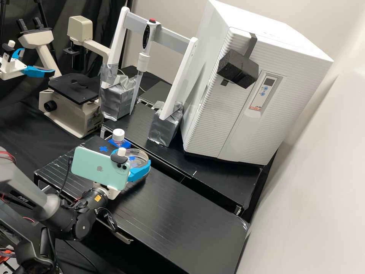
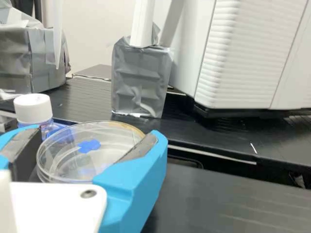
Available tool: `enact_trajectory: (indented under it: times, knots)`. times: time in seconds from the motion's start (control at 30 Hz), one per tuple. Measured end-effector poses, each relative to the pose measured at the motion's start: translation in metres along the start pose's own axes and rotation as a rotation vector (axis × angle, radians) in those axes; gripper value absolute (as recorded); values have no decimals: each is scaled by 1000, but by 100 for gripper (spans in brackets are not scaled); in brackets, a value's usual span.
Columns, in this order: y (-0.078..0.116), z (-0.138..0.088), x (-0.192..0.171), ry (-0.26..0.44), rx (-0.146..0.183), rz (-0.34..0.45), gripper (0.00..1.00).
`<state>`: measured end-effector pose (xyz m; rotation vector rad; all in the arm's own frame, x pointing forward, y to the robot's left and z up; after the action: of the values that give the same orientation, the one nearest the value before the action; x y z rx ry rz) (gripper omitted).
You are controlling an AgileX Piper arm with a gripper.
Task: Close the lid
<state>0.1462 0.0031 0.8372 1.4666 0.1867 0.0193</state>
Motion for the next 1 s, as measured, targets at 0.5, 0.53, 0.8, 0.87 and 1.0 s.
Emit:
enact_trajectory:
  times: [0.5,0.53,0.8,0.87,1.0]
  knots:
    - [5,12,1,-43,16,54,0]
    - [5,11,0,-44,17,52,0]
    - [3,-3,-8,5,-20,-1,0]
    - [2,-6,-9,14,-29,-12,0]
    - [1,-4,-9,6,-17,-23,0]
